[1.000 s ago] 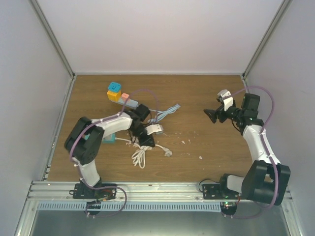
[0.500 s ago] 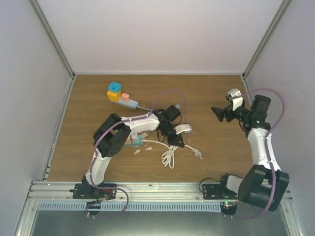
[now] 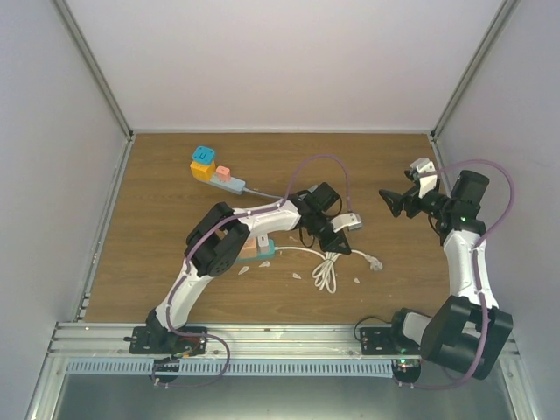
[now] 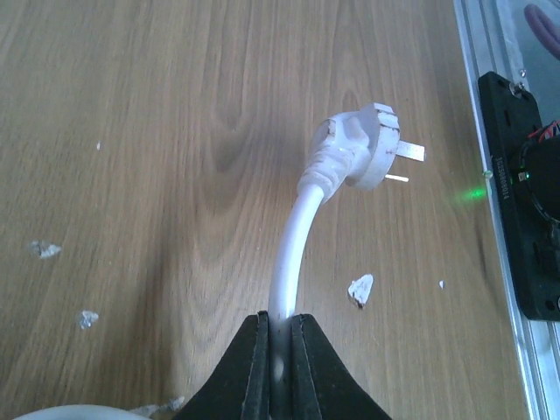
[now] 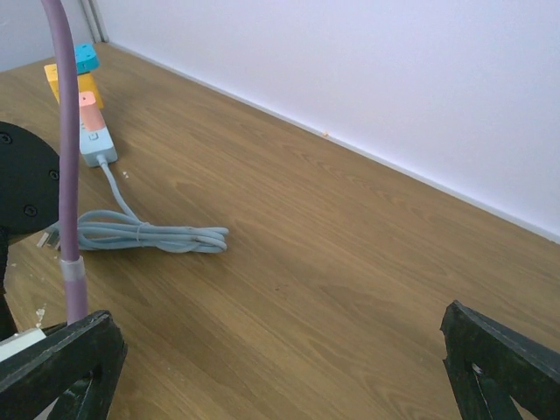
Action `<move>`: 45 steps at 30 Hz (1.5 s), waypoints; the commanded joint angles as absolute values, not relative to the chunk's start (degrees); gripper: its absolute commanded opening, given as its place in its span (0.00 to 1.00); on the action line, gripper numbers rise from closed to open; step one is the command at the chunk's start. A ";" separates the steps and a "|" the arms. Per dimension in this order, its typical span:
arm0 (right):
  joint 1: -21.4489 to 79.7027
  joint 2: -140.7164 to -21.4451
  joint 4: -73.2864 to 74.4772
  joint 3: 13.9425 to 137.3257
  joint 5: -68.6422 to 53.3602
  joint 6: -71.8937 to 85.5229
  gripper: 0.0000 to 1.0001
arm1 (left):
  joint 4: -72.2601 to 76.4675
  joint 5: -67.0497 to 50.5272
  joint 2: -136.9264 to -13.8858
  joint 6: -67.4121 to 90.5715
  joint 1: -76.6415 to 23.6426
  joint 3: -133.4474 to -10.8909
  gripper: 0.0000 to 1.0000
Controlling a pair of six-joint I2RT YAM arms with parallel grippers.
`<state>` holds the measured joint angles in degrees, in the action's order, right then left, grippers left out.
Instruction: Pull the plug off the socket
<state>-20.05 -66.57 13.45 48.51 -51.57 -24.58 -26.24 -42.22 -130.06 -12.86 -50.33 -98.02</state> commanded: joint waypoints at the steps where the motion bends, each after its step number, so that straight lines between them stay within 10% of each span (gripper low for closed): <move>1: -20.54 -66.57 13.05 48.05 -54.32 -23.44 1.00 | -22.82 -44.65 -129.66 -13.59 -50.92 -100.62 0.08; 14: -20.36 -67.11 12.16 52.03 -56.79 -21.12 1.00 | -27.87 -47.61 -113.97 -19.16 -44.94 -92.62 0.98; 32: -0.38 -78.14 13.34 63.34 -55.38 -23.07 1.00 | -28.94 -49.96 -72.41 -26.47 -16.26 -58.64 0.99; 45: 22.91 -85.94 6.78 53.72 -47.70 -34.24 1.00 | -37.20 -42.79 -65.69 -37.56 -12.31 -50.39 0.99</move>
<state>18.41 -84.20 10.13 54.65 -49.98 -29.06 -36.51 -45.67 -67.77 -33.06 -12.75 -52.93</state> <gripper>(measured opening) 0.995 0.990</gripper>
